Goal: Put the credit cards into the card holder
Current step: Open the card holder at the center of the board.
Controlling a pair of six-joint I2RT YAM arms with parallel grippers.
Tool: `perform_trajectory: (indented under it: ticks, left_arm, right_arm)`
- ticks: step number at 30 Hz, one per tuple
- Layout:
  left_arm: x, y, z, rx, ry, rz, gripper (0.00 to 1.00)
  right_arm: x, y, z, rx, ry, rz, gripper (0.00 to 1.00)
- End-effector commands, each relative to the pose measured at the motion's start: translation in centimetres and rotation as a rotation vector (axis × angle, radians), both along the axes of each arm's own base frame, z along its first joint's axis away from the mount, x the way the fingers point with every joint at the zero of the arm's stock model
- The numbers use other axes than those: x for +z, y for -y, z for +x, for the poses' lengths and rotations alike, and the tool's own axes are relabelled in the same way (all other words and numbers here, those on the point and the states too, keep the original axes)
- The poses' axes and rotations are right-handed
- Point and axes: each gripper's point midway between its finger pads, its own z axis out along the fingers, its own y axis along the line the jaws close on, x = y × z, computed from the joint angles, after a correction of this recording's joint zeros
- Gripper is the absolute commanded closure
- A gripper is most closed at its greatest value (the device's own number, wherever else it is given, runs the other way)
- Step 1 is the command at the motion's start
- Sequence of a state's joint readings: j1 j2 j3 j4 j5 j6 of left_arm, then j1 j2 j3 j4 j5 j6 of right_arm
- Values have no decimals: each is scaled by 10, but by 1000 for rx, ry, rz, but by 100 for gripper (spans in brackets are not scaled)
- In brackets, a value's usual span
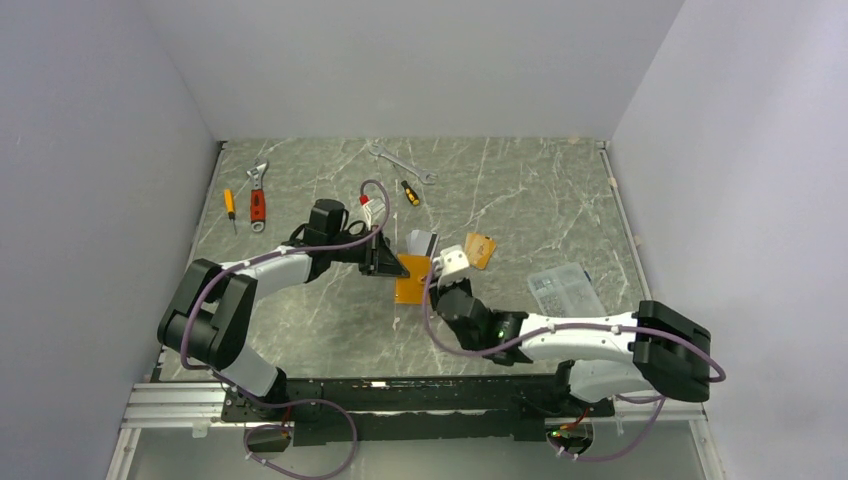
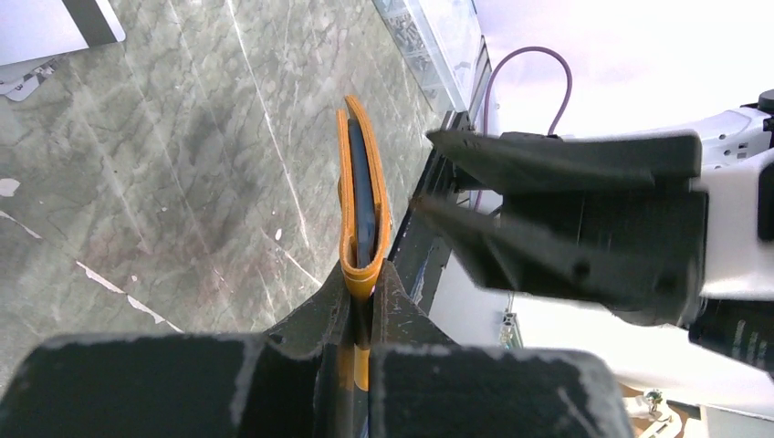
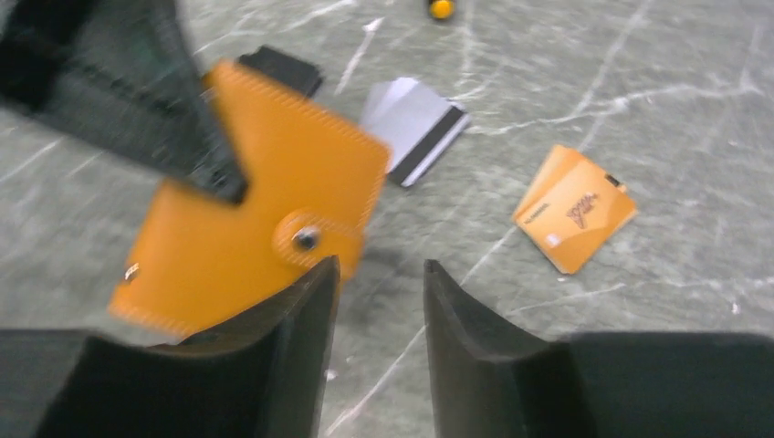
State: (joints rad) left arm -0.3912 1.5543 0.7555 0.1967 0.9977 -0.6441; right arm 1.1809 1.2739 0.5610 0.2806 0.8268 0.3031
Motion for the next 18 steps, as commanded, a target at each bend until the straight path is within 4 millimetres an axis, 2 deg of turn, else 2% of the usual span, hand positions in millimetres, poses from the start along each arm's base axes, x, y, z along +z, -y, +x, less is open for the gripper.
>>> perform_trajectory:
  ticks: [1,2,3,8,12,15,18]
  left_arm:
    - [16,-2,1,-11,30,-35,100]
    - [16,-3,1,-9,28,-35,100]
    - [16,-3,2,-7,29,-34,100]
    - [17,-4,3,-4,28,-37,100]
    - [19,-5,2,-4,28,-44,100]
    - [22,-5,2,-4,27,-51,100]
    - [25,-5,1,-6,27,-60,100]
  right_arm:
    - [24,-23,-18,185,156,-76,33]
    - [23,-26,-20,200,159,-81,20]
    - [23,-28,-21,216,163,-96,11]
    - [31,-39,-21,263,195,-134,8]
    - [31,-44,-16,260,225,-188,16]
    - [22,-49,-12,260,214,-240,30]
    - [11,-45,-7,225,212,-291,44]
